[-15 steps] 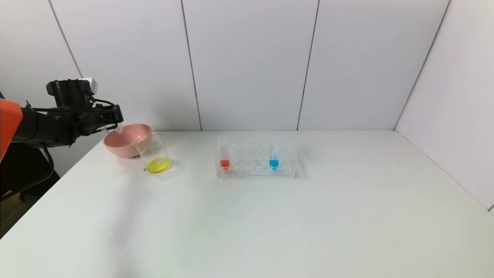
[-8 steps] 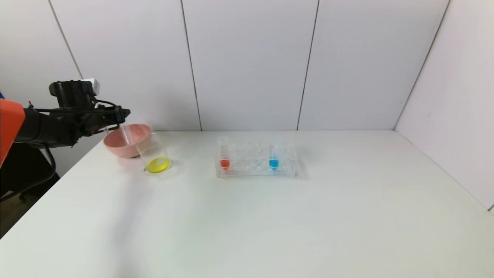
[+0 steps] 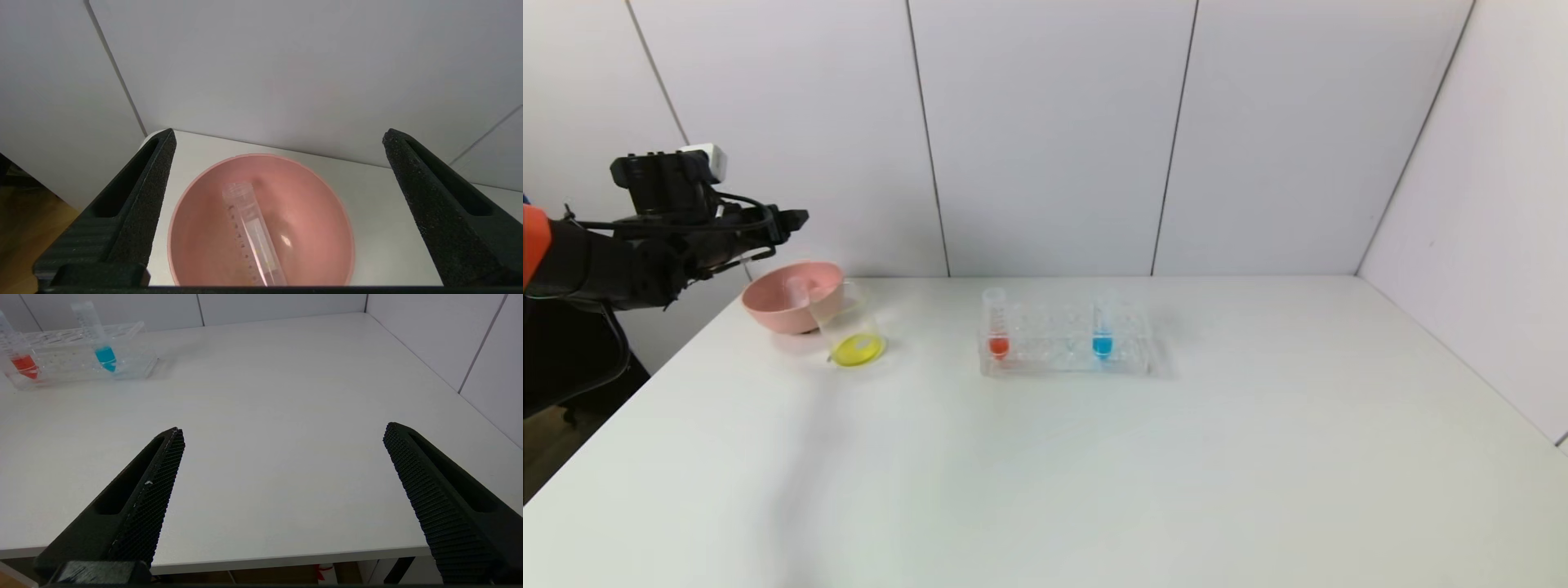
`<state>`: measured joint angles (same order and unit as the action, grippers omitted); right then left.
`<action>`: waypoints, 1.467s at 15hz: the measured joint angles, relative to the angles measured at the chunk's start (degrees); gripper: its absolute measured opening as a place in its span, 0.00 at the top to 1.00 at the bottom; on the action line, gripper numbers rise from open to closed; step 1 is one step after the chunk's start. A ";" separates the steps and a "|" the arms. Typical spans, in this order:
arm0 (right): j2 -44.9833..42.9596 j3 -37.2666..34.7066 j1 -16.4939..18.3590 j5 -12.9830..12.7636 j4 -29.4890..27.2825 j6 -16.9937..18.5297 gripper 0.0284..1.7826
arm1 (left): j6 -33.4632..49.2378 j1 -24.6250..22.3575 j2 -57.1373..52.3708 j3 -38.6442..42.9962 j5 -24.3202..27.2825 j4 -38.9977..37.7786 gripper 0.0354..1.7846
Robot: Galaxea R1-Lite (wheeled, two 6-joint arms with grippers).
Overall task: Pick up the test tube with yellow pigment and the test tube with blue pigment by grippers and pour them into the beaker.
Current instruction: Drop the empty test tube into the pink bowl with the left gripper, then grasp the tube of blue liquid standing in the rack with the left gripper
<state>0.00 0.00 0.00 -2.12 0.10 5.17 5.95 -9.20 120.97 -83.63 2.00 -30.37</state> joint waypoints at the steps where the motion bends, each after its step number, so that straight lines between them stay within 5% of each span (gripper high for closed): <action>1: 0.00 0.00 0.00 0.01 0.01 0.00 0.00 | 0.17 0.48 -1.40 0.91 0.00 0.09 0.01; 7: 0.00 0.00 0.00 0.01 0.01 -0.02 0.00 | 2.40 5.51 -10.72 5.51 0.00 0.72 0.01; 12: 0.00 0.00 0.00 0.00 0.04 0.00 0.00 | 2.58 14.35 -23.26 15.32 -0.49 3.96 0.01; 18: 0.00 0.00 0.00 0.00 0.01 0.00 0.00 | 1.96 28.88 -37.01 30.71 -2.33 3.88 0.01; 22: 0.00 0.00 0.00 0.01 0.01 -0.02 0.00 | 2.07 44.48 -39.94 34.07 -13.65 3.67 0.01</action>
<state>0.00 0.00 0.00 -2.11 0.11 5.14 8.02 35.28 81.03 -49.55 -11.65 -26.70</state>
